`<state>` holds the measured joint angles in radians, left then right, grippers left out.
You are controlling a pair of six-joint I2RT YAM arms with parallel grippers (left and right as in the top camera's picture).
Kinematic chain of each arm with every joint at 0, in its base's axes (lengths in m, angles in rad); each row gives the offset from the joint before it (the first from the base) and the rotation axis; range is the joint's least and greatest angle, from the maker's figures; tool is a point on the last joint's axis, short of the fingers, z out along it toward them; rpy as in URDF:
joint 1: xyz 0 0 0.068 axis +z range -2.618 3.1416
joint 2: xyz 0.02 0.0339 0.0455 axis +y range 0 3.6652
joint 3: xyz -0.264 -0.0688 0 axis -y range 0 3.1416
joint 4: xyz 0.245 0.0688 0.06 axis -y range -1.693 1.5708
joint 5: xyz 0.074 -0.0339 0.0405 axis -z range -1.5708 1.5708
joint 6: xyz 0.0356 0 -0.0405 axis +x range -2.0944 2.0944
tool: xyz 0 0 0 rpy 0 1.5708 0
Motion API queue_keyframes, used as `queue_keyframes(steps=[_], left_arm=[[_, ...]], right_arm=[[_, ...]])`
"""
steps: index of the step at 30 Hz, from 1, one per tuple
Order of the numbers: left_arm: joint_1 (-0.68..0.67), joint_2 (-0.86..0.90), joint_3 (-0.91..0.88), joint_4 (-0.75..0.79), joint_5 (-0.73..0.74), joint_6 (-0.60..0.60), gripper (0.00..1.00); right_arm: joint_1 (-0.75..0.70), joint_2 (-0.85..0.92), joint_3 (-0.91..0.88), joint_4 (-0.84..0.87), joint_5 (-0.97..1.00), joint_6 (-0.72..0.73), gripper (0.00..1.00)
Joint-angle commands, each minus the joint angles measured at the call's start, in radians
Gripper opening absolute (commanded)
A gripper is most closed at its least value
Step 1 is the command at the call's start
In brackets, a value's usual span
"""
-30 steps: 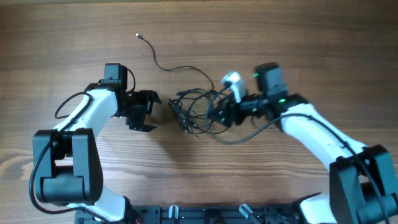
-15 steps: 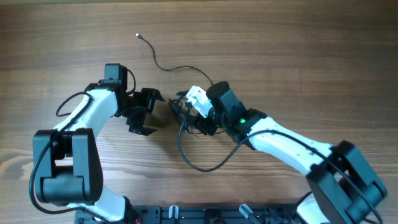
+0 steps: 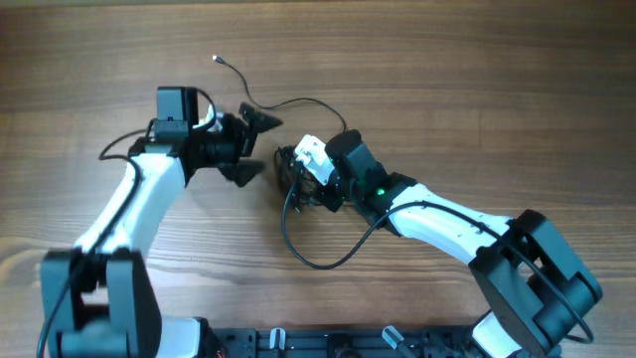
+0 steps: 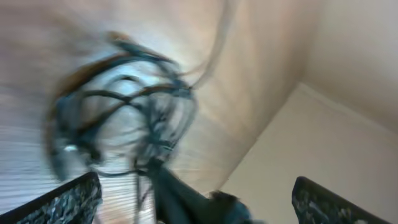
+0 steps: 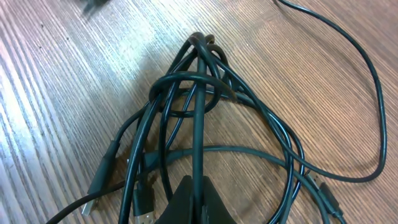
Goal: Untangle cables
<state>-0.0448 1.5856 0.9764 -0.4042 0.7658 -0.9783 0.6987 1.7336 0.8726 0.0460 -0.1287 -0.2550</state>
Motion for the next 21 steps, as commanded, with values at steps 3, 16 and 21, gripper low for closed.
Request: queue_keyframes(steps=[3, 16, 21], left_arm=[[-0.194, 0.024, 0.003, 0.048, -0.200, -0.151, 0.64], [-0.253, 0.136, 0.003, 0.120, -0.329, -0.608, 0.59], [-0.244, 0.143, 0.003, 0.180, -0.333, -0.547, 0.04]], right_arm=[[-0.003, -0.008, 0.008, -0.013, 0.017, 0.050, 0.04], [-0.003, -0.138, 0.008, -0.119, -0.039, 0.079, 0.04], [-0.017, -0.321, 0.008, -0.169, -0.187, 0.164, 0.04]])
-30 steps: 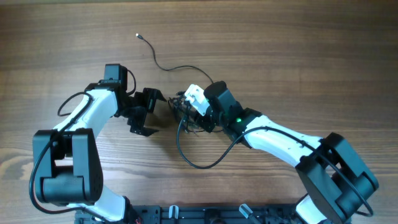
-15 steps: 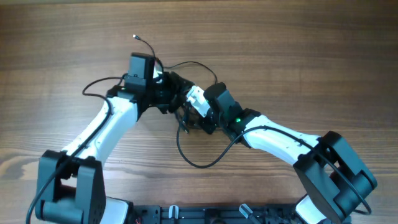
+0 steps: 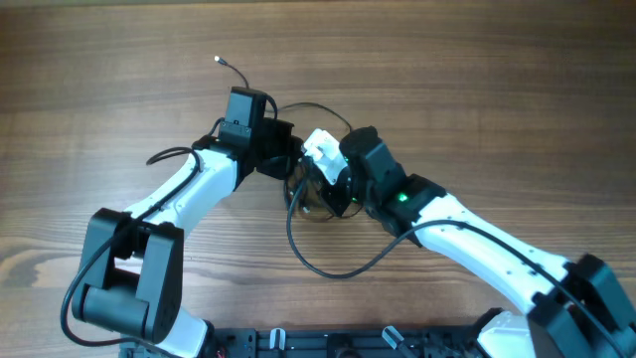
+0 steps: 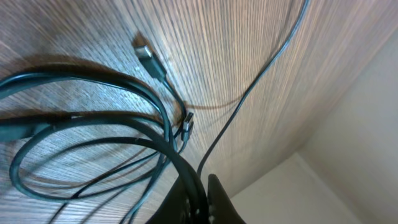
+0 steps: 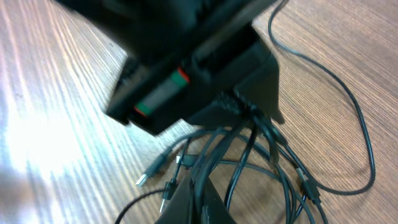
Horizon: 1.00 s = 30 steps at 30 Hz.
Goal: Untangle cables
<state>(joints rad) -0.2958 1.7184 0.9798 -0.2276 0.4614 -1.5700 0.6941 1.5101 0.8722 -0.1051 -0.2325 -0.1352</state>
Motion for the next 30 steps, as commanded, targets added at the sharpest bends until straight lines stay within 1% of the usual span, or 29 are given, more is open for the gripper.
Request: queue_keyframes(steps=[1, 3, 4, 5, 6, 8, 9, 10, 12, 14, 16, 17, 19, 20, 21, 22, 23, 24, 25, 26, 27, 28, 29, 30], left_arm=[[0.031, 0.010, 0.000, -0.010, -0.037, 0.073, 0.04], [0.091, 0.010, 0.000, -0.058, -0.037, 0.075, 0.04], [0.154, 0.010, 0.000, -0.099, -0.036, 0.096, 0.04], [0.194, 0.010, 0.000, -0.108, -0.027, 0.138, 0.04], [0.229, 0.010, 0.000, -0.117, -0.008, 0.180, 0.04], [0.299, 0.010, 0.000, -0.141, 0.031, 0.256, 0.04], [0.337, 0.010, 0.000, -0.158, 0.037, 0.291, 0.04], [0.352, 0.010, 0.000, -0.164, 0.039, 0.309, 0.04], [0.394, 0.010, 0.000, -0.182, 0.037, 0.368, 0.04], [0.438, 0.010, 0.000, -0.198, 0.035, 0.412, 0.05], [0.467, 0.010, 0.000, -0.208, 0.034, 0.415, 0.08], [0.486, 0.010, 0.000, -0.215, 0.016, 0.415, 0.10], [0.511, 0.010, 0.000, -0.228, -0.010, 0.415, 0.13], [0.522, 0.010, 0.000, -0.235, -0.009, 0.415, 0.16], [0.522, 0.010, 0.000, -0.244, 0.016, 0.415, 0.15], [0.513, 0.010, 0.000, -0.244, 0.061, 0.428, 0.06], [0.493, 0.010, 0.000, -0.218, 0.126, 0.480, 0.04], [0.471, 0.010, 0.000, -0.185, 0.179, 0.526, 0.04], [0.448, 0.010, 0.000, -0.168, 0.206, 0.547, 0.04], [0.420, 0.010, 0.000, -0.163, 0.212, 0.546, 0.04], [0.388, 0.010, 0.000, -0.150, 0.212, 0.546, 0.04], [0.363, 0.010, 0.000, -0.138, 0.215, 0.546, 0.04], [0.337, 0.007, 0.000, -0.123, 0.228, 0.546, 0.04], [0.323, 0.003, 0.000, -0.116, 0.237, 0.545, 0.04]], right_arm=[[-0.041, -0.165, 0.009, -0.048, -0.084, 0.070, 0.04], [-0.101, -0.277, 0.009, -0.101, -0.084, 0.087, 0.04], [-0.168, -0.370, 0.009, -0.137, -0.084, 0.087, 0.04], [-0.218, -0.420, 0.009, -0.150, -0.084, 0.097, 0.04], [-0.292, -0.480, 0.009, -0.152, -0.084, 0.127, 0.04], [-0.433, -0.558, 0.009, -0.142, -0.082, 0.143, 0.04], [-0.541, -0.593, 0.009, -0.114, -0.083, 0.173, 0.04], [-0.600, -0.606, 0.009, -0.090, -0.084, 0.204, 0.04], [-0.778, -0.631, 0.013, -0.002, -0.084, 0.296, 0.04], [-0.925, -0.629, 0.027, 0.060, -0.126, 0.322, 0.04], [-1.033, -0.616, 0.041, 0.098, -0.167, 0.347, 0.04], [-1.108, -0.610, 0.051, 0.133, -0.176, 0.408, 0.04], [-1.216, -0.600, 0.052, 0.229, -0.262, 0.480, 0.04], [-1.271, -0.587, 0.052, 0.288, -0.330, 0.491, 0.04], [-1.299, -0.569, 0.052, 0.326, -0.430, 0.497, 0.04], [-1.303, -0.545, 0.052, 0.333, -0.558, 0.487, 0.09], [-1.289, -0.509, 0.051, 0.324, -0.697, 0.470, 0.15], [-1.256, -0.459, 0.051, 0.304, -0.824, 0.468, 0.24], [-1.217, -0.418, 0.051, 0.284, -0.892, 0.443, 0.27], [-1.157, -0.369, 0.051, 0.229, -0.924, 0.383, 0.31], [-1.064, -0.317, 0.051, 0.138, -0.912, 0.265, 0.39], [-0.988, -0.280, 0.051, 0.078, -0.879, 0.192, 0.46], [-0.873, -0.225, 0.051, 0.028, -0.824, 0.130, 0.50], [-0.798, -0.194, 0.051, 0.014, -0.793, 0.100, 0.52]])
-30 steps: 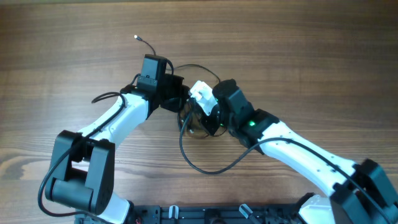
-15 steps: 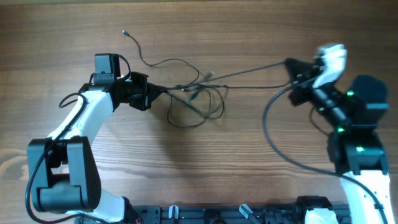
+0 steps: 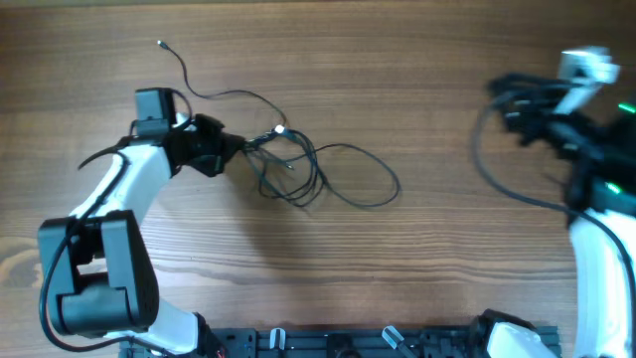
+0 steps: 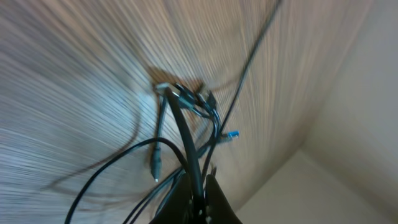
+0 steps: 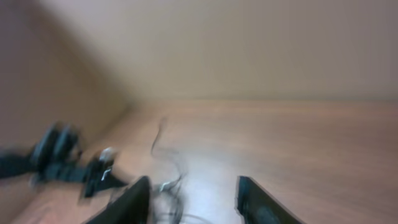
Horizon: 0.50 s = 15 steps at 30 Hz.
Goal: Untangle cables
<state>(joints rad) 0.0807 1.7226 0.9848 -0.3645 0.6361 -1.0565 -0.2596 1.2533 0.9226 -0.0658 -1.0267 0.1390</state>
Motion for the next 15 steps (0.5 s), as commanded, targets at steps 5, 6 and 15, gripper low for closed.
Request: queue_keyframes(steps=[5, 6, 15], left_arm=[[-0.149, -0.039, -0.005, 0.032, 0.063, 0.007, 0.04], [-0.160, -0.048, -0.005, 0.034, 0.063, -0.008, 0.04], [-0.219, -0.091, -0.005, 0.036, 0.101, -0.086, 0.04]], right_arm=[[0.571, 0.296, 0.001, -0.020, 0.283, -0.277, 0.61], [0.620, 0.328, 0.001, -0.018, 0.315, -0.282, 0.68], [0.789, 0.417, 0.001, -0.019, 0.484, -0.319, 0.41]])
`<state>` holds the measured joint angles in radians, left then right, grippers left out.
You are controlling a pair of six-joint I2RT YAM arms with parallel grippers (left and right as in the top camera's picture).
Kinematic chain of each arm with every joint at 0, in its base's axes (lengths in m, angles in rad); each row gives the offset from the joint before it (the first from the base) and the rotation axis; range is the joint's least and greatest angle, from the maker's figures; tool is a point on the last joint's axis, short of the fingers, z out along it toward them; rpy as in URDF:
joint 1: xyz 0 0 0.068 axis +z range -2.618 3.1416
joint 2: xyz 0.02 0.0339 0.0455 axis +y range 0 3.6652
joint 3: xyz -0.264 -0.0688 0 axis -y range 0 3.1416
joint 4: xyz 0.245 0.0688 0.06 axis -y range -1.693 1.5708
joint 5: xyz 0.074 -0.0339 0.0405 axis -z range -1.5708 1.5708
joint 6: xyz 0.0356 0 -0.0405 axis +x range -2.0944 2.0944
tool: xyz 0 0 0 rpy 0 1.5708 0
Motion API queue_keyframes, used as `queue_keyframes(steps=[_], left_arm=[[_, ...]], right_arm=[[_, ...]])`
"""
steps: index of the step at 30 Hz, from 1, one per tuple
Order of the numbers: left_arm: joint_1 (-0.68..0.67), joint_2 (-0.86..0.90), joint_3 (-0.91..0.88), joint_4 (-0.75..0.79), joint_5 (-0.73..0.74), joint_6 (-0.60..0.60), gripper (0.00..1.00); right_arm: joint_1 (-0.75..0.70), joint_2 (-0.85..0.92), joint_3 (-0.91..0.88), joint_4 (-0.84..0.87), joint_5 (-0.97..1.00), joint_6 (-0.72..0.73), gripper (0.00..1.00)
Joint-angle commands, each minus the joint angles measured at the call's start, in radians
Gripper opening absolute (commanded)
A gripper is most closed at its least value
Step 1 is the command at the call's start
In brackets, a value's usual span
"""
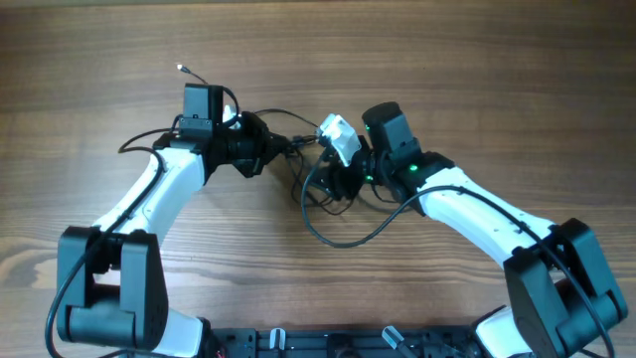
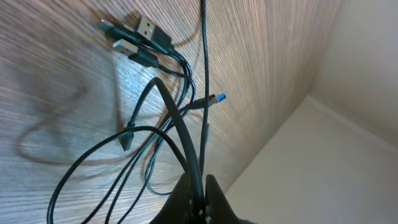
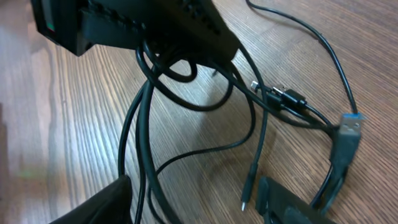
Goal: Untangle cables
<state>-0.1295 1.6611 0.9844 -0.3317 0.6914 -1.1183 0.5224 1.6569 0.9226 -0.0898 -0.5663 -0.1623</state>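
A tangle of black cables (image 1: 316,187) lies mid-table. My left gripper (image 1: 266,151) comes in from the left and is shut on one thick black cable (image 2: 186,146) of the bundle; the left wrist view shows its fingertips (image 2: 200,186) pinched on that strand. Two USB plugs (image 2: 140,30) and a blue-tipped plug (image 2: 217,98) lie beyond it. My right gripper (image 1: 333,184) hovers low over the tangle's right side, open (image 3: 193,205), with cable strands (image 3: 149,130) running between its spread fingers. A blue USB plug (image 3: 349,124) lies at its right.
A thin cable runs from the tangle to a small tip (image 1: 182,68) at the back left. A black loop (image 1: 348,239) sags toward the front under the right arm. The left gripper's body (image 3: 137,25) fills the top of the right wrist view. Bare wood (image 1: 517,80) surrounds the cables.
My right gripper was open and raised at the far right; now it is open at the tangle mid-table. My left gripper, still shut on its cable, has shifted right with the bundle.
First my right gripper was shut on the tangle while the left stood open beside it. Then both were shut on cables at the tangle. Then the left held the spread bundle at the left and the right was open far away. Now both meet at the tangle.
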Motion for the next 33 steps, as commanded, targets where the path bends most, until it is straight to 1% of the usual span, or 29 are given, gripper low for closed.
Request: queue_keyframes(steps=[1, 2, 3, 5, 6, 7, 8, 9, 10, 11, 13, 14, 15, 16, 17, 18, 20, 22, 23, 24, 25, 26, 27, 28, 29, 30, 31, 32, 33], left_arm=[[-0.009, -0.030, -0.004, 0.003, 0.060, -0.024, 0.04], [-0.009, -0.031, -0.004, 0.002, 0.058, -0.022, 0.09], [-0.009, -0.030, -0.005, -0.002, 0.013, -0.012, 0.18], [-0.009, -0.030, -0.005, -0.042, -0.131, -0.012, 0.22], [-0.009, -0.029, -0.005, -0.074, -0.234, -0.013, 0.23], [-0.006, -0.029, -0.005, -0.135, -0.398, -0.016, 0.23], [-0.001, -0.029, -0.005, -0.158, -0.448, -0.018, 0.23], [0.005, -0.029, -0.005, -0.171, -0.457, -0.025, 0.23], [0.010, -0.029, -0.005, -0.165, -0.415, -0.049, 0.29], [0.011, -0.029, -0.005, -0.108, -0.305, -0.031, 0.34], [0.010, -0.029, -0.005, 0.127, 0.051, 0.206, 0.52], [0.007, -0.029, -0.005, 0.243, 0.246, 0.284, 0.60], [-0.003, -0.030, -0.005, 0.329, 0.366, 0.296, 0.67], [-0.024, -0.032, -0.005, 0.343, 0.373, 0.296, 0.69], [-0.060, -0.032, -0.005, 0.343, 0.362, 0.296, 0.72], [-0.108, -0.032, -0.005, 0.344, 0.323, 0.296, 0.73], [-0.186, -0.032, -0.005, 0.348, 0.191, 0.304, 0.77], [-0.245, -0.032, -0.005, 0.390, 0.132, 0.306, 0.82], [-0.276, -0.032, -0.005, 0.419, 0.107, 0.332, 0.83], [-0.319, -0.032, -0.005, 0.428, 0.027, 0.337, 0.88], [-0.343, -0.032, -0.005, 0.424, -0.042, 0.337, 0.88], [-0.377, -0.031, -0.005, 0.401, -0.159, 0.320, 0.81], [-0.400, -0.029, -0.005, 0.375, -0.243, 0.319, 0.60], [-0.416, -0.029, -0.005, 0.321, -0.341, 0.318, 0.18], [-0.418, -0.029, -0.005, 0.244, -0.440, 0.270, 0.04], [-0.405, -0.029, -0.005, 0.167, -0.530, 0.196, 0.04], [-0.386, -0.029, -0.005, 0.109, -0.589, 0.148, 0.04], [-0.349, -0.029, -0.005, 0.041, -0.640, 0.106, 0.04], [-0.309, -0.029, -0.005, 0.001, -0.648, 0.092, 0.04]], right_arm=[[0.006, 0.013, 0.001, 0.006, 0.037, -0.013, 0.08], [0.002, 0.009, 0.004, 0.008, 0.053, 0.025, 0.04], [-0.014, -0.013, 0.017, 0.000, 0.047, 0.078, 0.04], [-0.042, -0.093, 0.051, -0.049, 0.047, 0.113, 0.04], [-0.064, -0.164, 0.076, -0.101, 0.048, 0.102, 0.04], [-0.110, -0.291, 0.102, -0.156, 0.050, 0.088, 0.04], [-0.150, -0.369, 0.102, -0.166, 0.051, 0.093, 0.04], [-0.195, -0.439, 0.102, -0.180, 0.051, 0.115, 0.04], [-0.227, -0.487, 0.102, -0.206, 0.051, 0.110, 0.04], [-0.238, -0.510, 0.102, -0.246, 0.053, 0.108, 0.04], [-0.238, -0.472, 0.102, -0.301, 0.059, 0.120, 0.04], [-0.238, -0.422, 0.102, -0.309, 0.059, 0.174, 0.04], [-0.238, -0.388, 0.102, -0.298, 0.059, 0.232, 0.04], [-0.238, -0.360, 0.102, -0.284, 0.059, 0.320, 0.04], [-0.238, -0.342, 0.102, -0.279, 0.058, 0.376, 0.04], [-0.238, -0.328, 0.102, -0.278, 0.059, 0.401, 0.04], [-0.238, -0.326, 0.102, -0.279, 0.059, 0.415, 0.04], [-0.238, -0.325, 0.102, -0.293, 0.059, 0.443, 0.04], [-0.238, -0.325, 0.102, -0.306, 0.059, 0.443, 0.04], [-0.238, -0.325, 0.102, -0.315, 0.058, 0.442, 0.04], [-0.238, -0.325, 0.102, -0.322, 0.053, 0.435, 0.04], [-0.238, -0.325, 0.102, -0.329, 0.010, 0.393, 0.04], [-0.239, -0.329, 0.102, -0.331, -0.018, 0.375, 0.04], [-0.250, -0.343, 0.105, -0.332, -0.054, 0.372, 0.04], [-0.278, -0.375, 0.111, -0.330, -0.117, 0.370, 0.04], [-0.305, -0.402, 0.119, -0.329, -0.165, 0.354, 0.04], [-0.333, -0.428, 0.125, -0.330, -0.203, 0.327, 0.04], [-0.388, -0.474, 0.129, -0.329, -0.218, 0.320, 0.04], [-0.450, -0.517, 0.129, -0.327, -0.216, 0.322, 0.04]])
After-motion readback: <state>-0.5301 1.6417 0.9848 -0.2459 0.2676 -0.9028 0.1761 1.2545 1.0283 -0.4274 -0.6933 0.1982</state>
